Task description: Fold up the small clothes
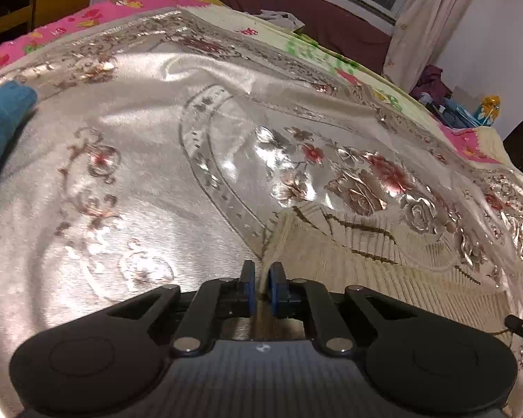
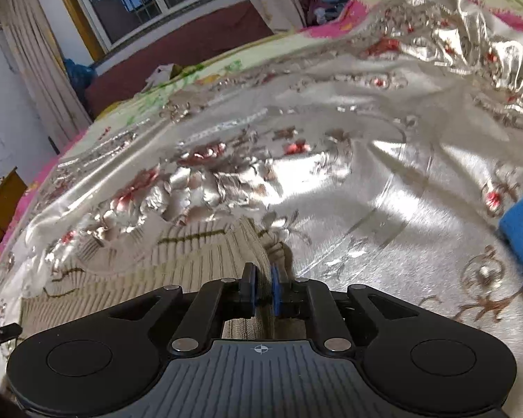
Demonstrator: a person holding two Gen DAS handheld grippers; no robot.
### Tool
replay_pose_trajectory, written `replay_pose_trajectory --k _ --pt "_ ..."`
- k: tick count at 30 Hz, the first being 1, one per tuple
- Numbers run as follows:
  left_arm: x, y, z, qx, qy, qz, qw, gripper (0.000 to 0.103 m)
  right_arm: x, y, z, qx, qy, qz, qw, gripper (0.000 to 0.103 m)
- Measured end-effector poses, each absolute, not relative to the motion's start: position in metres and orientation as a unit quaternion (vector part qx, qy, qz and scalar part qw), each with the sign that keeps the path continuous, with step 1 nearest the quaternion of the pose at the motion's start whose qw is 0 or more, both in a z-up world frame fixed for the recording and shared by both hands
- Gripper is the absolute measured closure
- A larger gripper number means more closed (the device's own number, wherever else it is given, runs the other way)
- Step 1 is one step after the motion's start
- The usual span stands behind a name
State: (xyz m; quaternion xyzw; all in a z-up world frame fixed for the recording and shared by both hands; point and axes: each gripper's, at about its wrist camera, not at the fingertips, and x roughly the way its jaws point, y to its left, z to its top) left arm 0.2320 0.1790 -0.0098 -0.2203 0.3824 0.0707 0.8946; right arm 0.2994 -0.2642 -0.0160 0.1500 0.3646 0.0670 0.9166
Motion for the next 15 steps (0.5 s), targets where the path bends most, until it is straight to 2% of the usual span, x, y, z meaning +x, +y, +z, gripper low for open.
replay_pose_trajectory --k 7,15 --pt "0.194 0.177 0.007 -0.219 0.373 0.067 0.899 0.088 0.256 -0.245 -0.001 0.112 0.353 0.121 0.921 0.090" --pt "0.162 0.158 -0.021 -0.213 0.422 0.054 0.880 0.087 0.244 -0.247 -0.041 0.112 0.410 0.109 0.899 0.091"
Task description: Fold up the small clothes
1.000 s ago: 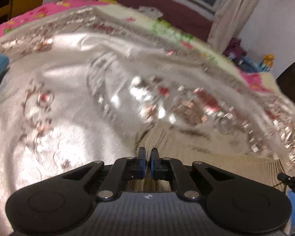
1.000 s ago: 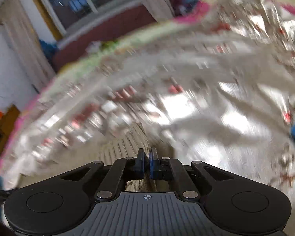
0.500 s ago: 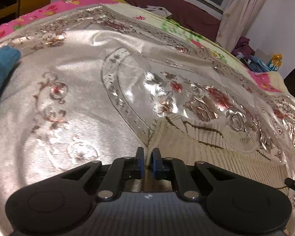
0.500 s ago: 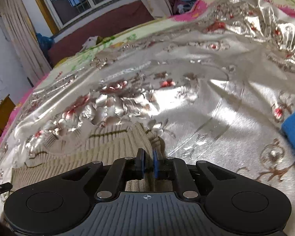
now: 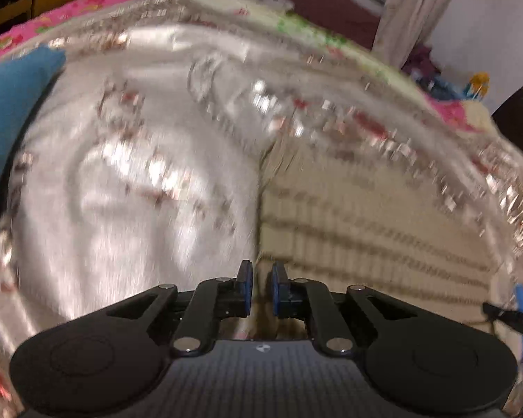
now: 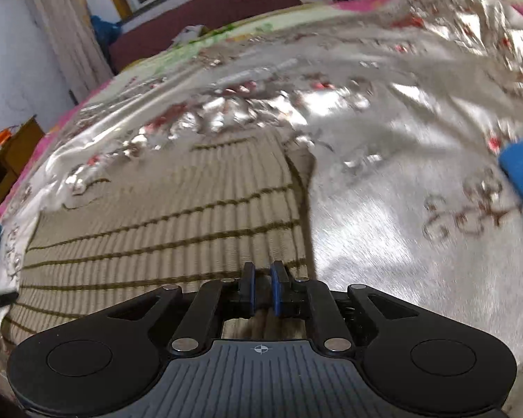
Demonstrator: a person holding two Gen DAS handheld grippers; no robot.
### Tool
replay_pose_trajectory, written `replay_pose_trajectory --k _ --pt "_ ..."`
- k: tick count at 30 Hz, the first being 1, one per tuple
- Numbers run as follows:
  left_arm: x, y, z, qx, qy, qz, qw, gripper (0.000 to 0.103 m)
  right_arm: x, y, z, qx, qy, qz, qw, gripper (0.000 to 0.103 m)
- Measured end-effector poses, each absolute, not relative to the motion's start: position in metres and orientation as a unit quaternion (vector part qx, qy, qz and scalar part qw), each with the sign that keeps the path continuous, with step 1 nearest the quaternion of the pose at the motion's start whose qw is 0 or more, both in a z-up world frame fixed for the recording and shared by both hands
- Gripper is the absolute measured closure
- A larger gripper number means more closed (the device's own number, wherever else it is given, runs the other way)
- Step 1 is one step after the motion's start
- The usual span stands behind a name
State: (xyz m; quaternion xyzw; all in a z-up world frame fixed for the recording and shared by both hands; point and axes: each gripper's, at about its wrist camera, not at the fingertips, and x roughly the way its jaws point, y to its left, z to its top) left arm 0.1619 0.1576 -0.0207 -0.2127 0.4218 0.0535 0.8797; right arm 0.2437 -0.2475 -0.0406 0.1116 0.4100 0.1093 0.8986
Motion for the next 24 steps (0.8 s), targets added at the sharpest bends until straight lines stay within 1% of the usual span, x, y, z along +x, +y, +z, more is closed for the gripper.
replay_pose_trajectory --k 3,5,9,12,14,17,20,24 --pt "0.157 0.155 -0.026 -0.218 0.428 0.061 0.875 0.087 0.242 -0.247 -0.035 0.111 0.406 0.106 0.901 0.090" --pt "0.153 0.155 -0.021 -0.224 0.422 0.063 0.876 0.087 0.238 -0.245 -0.027 0.107 0.395 0.107 0.906 0.088" --pt "0.141 0.152 -0.006 -0.219 0.398 0.062 0.889 0.087 0.227 -0.246 -0.018 0.110 0.378 0.113 0.912 0.088" --pt "0.136 0.148 -0.003 -0.215 0.394 0.058 0.892 0.087 0.227 -0.247 -0.032 0.105 0.400 0.103 0.905 0.088" --pt "0.135 0.143 -0.008 -0.206 0.405 0.055 0.889 0.087 0.227 -0.251 -0.040 0.114 0.409 0.096 0.900 0.088" --pt "0.139 0.139 -0.022 -0.199 0.437 0.064 0.875 0.087 0.226 -0.255 -0.036 0.127 0.406 0.092 0.900 0.088" --pt "0.133 0.143 -0.019 -0.216 0.426 0.069 0.876 0.087 0.217 -0.256 -0.027 0.120 0.392 0.093 0.907 0.086" --pt "0.122 0.145 -0.005 -0.221 0.402 0.075 0.885 0.087 0.209 -0.259 -0.026 0.118 0.387 0.092 0.910 0.086"
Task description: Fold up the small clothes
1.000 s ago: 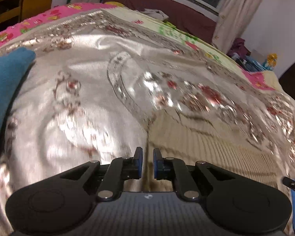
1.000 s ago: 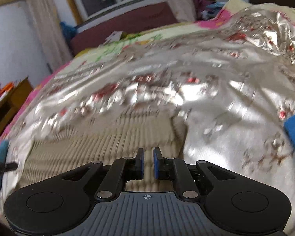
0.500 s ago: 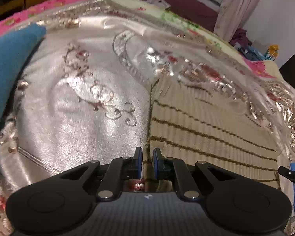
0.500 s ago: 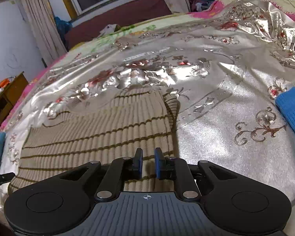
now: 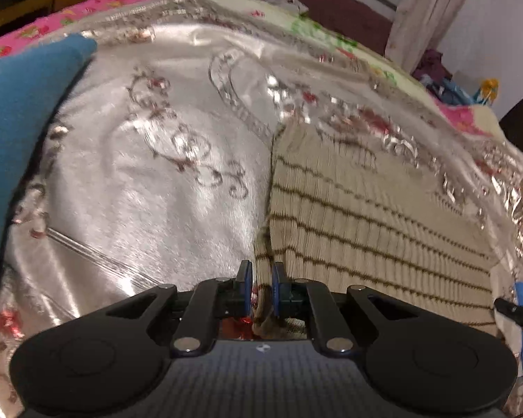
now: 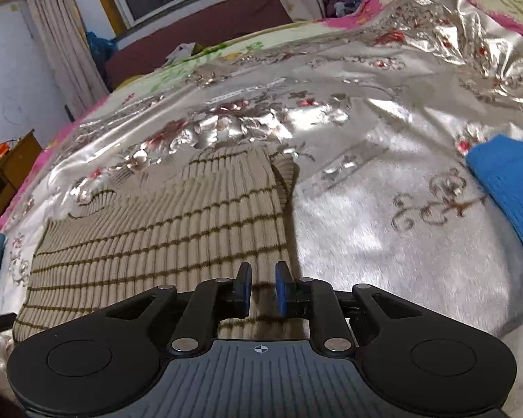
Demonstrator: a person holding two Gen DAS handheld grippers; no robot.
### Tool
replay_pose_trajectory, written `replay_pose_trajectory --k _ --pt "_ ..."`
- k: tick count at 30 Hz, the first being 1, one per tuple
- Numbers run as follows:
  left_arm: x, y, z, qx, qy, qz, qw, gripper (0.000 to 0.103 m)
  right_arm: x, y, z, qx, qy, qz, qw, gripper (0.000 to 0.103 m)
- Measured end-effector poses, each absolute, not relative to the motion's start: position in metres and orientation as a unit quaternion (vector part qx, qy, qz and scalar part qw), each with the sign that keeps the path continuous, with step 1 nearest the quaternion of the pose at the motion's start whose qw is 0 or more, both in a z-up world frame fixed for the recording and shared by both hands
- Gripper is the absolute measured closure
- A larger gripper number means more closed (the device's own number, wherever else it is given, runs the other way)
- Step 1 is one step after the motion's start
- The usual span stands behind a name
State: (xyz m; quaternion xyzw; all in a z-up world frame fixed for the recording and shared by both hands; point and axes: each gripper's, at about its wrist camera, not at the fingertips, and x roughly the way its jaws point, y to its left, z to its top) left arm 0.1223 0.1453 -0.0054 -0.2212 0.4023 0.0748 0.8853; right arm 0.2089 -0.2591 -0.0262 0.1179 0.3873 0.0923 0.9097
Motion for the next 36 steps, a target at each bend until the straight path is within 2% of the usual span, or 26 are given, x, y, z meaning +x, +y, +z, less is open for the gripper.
replay_pose_trajectory --k 3,6,10,30,36 --pt "0.116 0.138 0.004 -0.217 0.390 0.060 0.893 0.086 0.215 -0.264 -0.042 0.133 0.418 0.077 0.896 0.085" --pt "0.119 0.125 0.001 -0.202 0.398 0.047 0.894 0.080 0.212 -0.269 -0.045 0.158 0.417 0.073 0.892 0.084" --pt "0.128 0.117 -0.020 -0.186 0.437 0.056 0.878 0.080 0.207 -0.271 -0.042 0.152 0.410 0.073 0.896 0.083" --pt "0.114 0.123 -0.017 -0.201 0.436 0.070 0.874 0.078 0.199 -0.279 -0.040 0.168 0.417 0.076 0.890 0.078" --pt "0.112 0.111 -0.007 -0.163 0.426 0.058 0.888 0.078 0.199 -0.282 -0.043 0.182 0.422 0.078 0.885 0.076"
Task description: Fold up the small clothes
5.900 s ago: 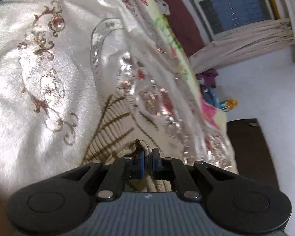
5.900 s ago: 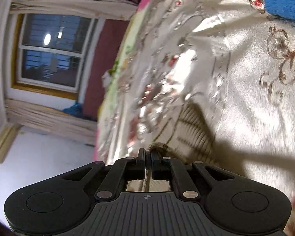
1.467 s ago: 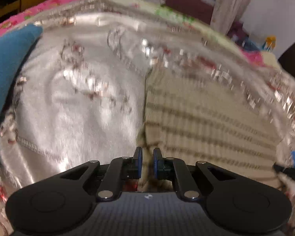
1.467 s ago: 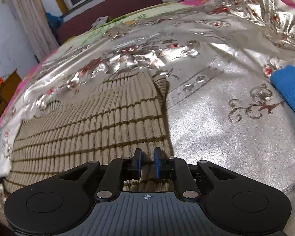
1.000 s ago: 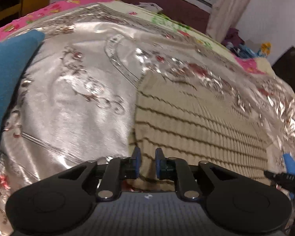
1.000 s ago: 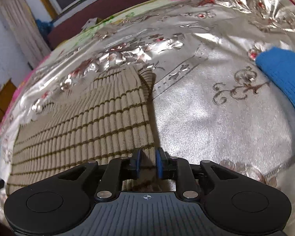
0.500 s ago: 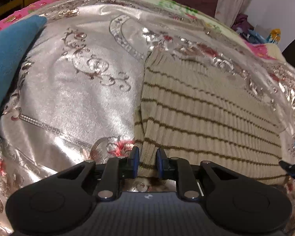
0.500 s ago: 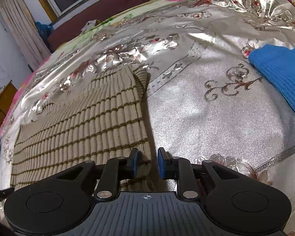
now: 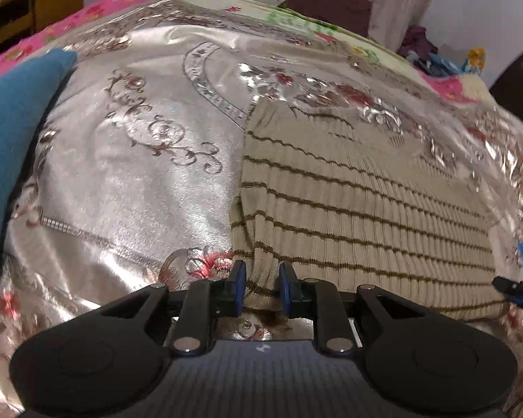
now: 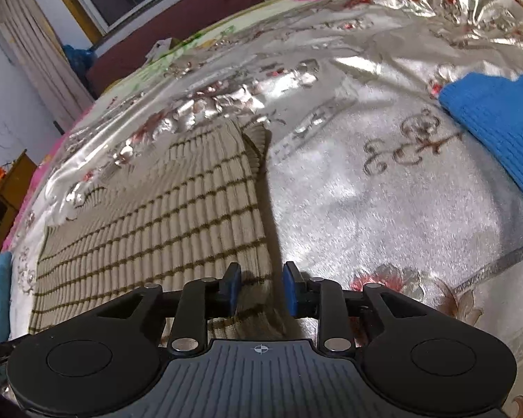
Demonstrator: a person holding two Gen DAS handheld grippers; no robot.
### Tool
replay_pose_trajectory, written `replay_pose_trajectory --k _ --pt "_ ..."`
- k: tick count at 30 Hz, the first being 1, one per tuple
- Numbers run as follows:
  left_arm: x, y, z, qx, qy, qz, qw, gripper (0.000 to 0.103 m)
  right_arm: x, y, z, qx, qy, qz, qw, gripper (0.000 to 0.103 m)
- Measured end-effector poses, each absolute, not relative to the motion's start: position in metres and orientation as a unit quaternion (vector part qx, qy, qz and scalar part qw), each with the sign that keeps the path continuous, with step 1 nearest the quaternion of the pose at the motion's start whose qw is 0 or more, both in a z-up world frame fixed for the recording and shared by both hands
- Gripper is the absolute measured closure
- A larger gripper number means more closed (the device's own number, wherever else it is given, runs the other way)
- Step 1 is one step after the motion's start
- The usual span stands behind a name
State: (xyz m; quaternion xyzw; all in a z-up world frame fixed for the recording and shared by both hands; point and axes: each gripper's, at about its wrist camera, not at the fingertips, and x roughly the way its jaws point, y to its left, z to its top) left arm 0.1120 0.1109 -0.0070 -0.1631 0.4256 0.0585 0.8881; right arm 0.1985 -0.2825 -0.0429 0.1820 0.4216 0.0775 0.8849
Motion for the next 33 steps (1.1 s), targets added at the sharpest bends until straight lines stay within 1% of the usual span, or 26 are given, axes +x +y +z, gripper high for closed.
replay_pose_trajectory --k 4,11,13,16,21,27,30,33 --pt "0.115 0.114 -0.016 -0.167 0.439 0.064 0.880 0.078 0.197 -0.286 -0.042 0.192 0.420 0.072 0.884 0.075" --pt "0.104 0.122 -0.011 -0.209 0.413 0.065 0.884 0.078 0.195 -0.271 -0.012 0.162 0.398 0.075 0.900 0.074" --pt "0.098 0.123 -0.011 -0.230 0.398 0.063 0.886 0.078 0.195 -0.252 0.001 0.136 0.392 0.090 0.906 0.074" --pt "0.091 0.125 -0.015 -0.254 0.390 0.060 0.883 0.076 0.201 -0.212 0.016 0.097 0.393 0.126 0.906 0.070" --pt "0.084 0.129 -0.023 -0.278 0.382 0.046 0.880 0.074 0.218 -0.127 0.027 0.038 0.406 0.194 0.892 0.069" --pt "0.081 0.138 -0.030 -0.289 0.376 0.037 0.880 0.072 0.235 -0.037 0.024 -0.013 0.421 0.244 0.874 0.066" --pt "0.081 0.144 -0.033 -0.297 0.375 0.035 0.878 0.071 0.238 -0.022 0.018 -0.005 0.432 0.252 0.866 0.066" --pt "0.082 0.145 -0.036 -0.301 0.379 0.034 0.874 0.071 0.238 -0.016 0.010 -0.024 0.439 0.248 0.863 0.066"
